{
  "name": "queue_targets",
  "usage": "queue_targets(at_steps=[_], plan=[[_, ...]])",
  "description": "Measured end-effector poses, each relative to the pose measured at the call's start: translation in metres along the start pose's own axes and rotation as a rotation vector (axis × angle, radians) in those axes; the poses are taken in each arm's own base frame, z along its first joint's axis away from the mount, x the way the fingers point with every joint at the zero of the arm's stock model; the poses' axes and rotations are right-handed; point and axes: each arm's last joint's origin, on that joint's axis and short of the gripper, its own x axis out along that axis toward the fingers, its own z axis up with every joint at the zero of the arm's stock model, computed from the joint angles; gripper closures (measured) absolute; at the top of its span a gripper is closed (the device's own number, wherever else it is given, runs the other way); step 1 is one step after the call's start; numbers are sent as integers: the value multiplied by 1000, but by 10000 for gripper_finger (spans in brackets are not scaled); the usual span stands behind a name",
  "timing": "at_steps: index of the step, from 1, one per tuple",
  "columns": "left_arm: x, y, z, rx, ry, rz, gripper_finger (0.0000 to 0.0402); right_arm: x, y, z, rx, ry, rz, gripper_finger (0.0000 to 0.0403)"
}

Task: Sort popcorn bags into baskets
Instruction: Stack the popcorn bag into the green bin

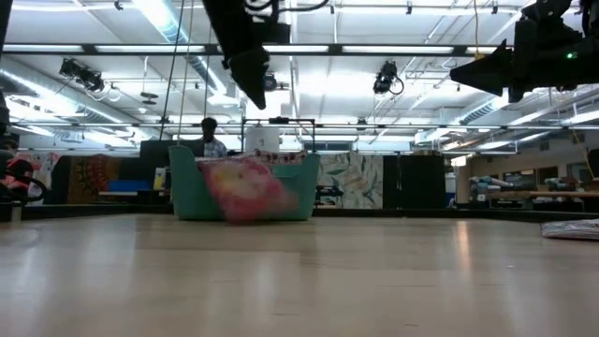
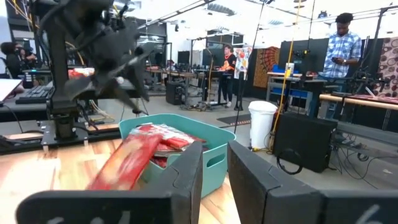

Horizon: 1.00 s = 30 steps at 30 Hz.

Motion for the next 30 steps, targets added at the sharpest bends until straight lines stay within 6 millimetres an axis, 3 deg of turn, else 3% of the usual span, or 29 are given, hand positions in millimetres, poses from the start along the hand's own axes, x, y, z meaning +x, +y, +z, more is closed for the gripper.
queue_targets(at_steps=[7,11,21,30], plan=[[22,-39,-37,72,7,-39,260,0,0,0,0,0,0,322],[27,-56,-49,93,-15,-79,260,0,0,0,1,-1,1,322],[18,-83,-51,98,-65,-430,260,0,0,0,0,0,1,322],[6,-101,-56,-12,-9,-533,260,0,0,0,0,0,0,322]])
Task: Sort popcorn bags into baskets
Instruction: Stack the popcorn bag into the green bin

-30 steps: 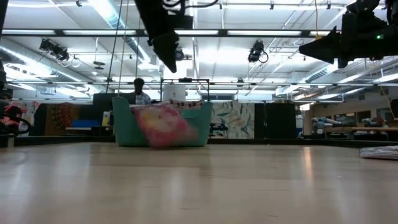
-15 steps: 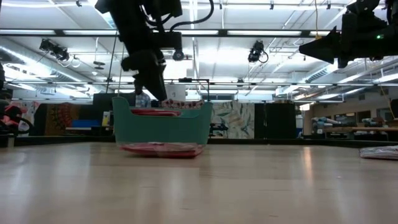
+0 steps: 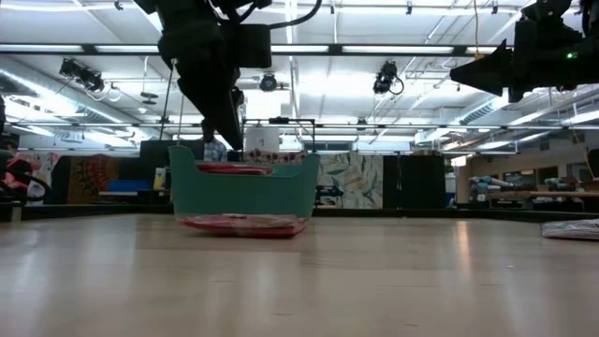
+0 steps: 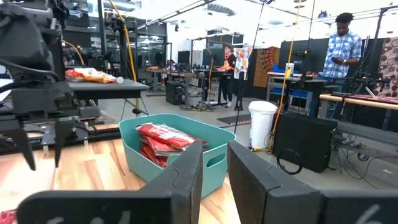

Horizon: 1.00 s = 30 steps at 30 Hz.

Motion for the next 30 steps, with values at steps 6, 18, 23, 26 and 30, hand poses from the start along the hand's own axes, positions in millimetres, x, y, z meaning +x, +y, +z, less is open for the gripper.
queue_targets(at_steps=[6,18,23,26,30], plan=[[-2,-19,-4,-39,2,-28,260,0,0,0,0,0,0,322],[1,-49,-12,48,15,-34,260,0,0,0,0,0,0,322],[19,-57,-20,282,91,16,260,0,0,0,4,-4,-2,322],[31,-59,-26,509,150,138,260,0,0,0,4,-4,-4,322],[45,-56,-29,773,221,294,260,0,0,0,2,-2,-4,322]])
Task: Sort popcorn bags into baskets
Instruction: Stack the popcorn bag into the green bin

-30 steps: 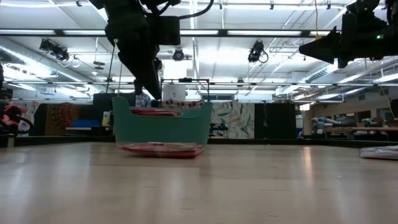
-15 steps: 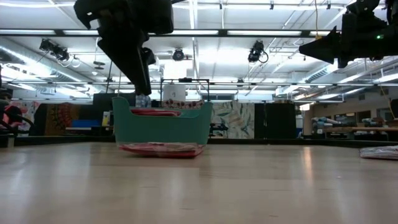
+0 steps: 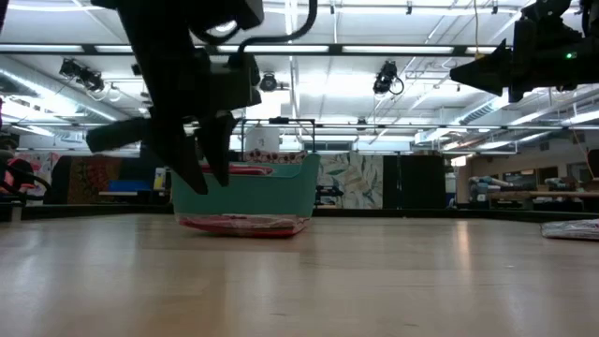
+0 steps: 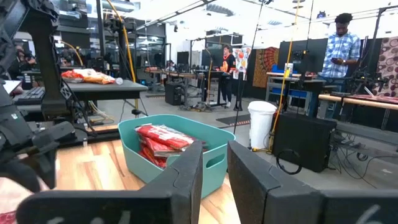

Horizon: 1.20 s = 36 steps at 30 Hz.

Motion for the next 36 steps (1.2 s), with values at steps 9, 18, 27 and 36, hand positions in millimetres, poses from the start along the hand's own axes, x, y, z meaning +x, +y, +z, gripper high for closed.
queue_targets(at_steps=[9,18,27,36], plan=[[29,2,-3,295,91,-15,260,0,0,0,0,0,1,322],[47,-2,0,417,102,-37,260,0,0,0,1,-1,0,322],[48,-4,0,230,88,-86,303,0,0,0,0,0,0,322],[46,-6,1,-3,80,-93,393,0,0,0,0,0,0,322]])
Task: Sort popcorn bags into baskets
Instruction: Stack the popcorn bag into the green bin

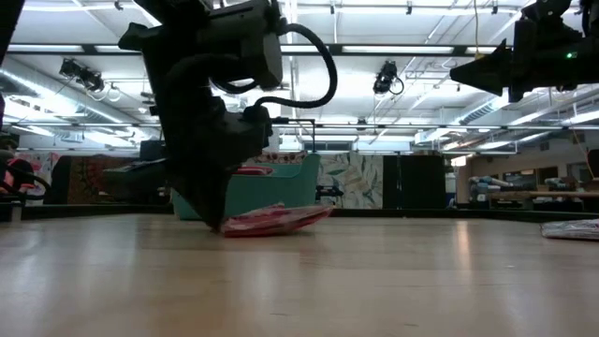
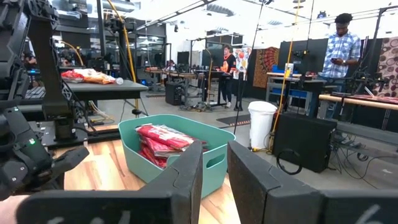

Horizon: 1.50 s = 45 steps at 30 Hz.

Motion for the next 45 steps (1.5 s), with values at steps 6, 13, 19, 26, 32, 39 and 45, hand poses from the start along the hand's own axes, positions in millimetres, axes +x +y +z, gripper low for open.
queue_targets(at_steps=[6,13,19,26,32,39,45], plan=[[-27,13,-9,-108,-59,-10,398,0,0,0,0,0,0,322],[-74,47,-35,-322,-161,95,399,0,0,0,0,0,0,322],[-104,71,-59,-463,-235,190,400,0,0,0,0,0,0,322],[-101,76,-62,-471,-263,96,374,0,0,0,0,0,3,322],[-77,65,-46,-326,-196,70,304,0,0,0,0,-1,3,322],[-45,49,-30,-125,-101,31,219,0,0,0,0,-1,3,322],[-18,33,-20,-8,-24,-11,193,0,0,0,0,-1,3,322]])
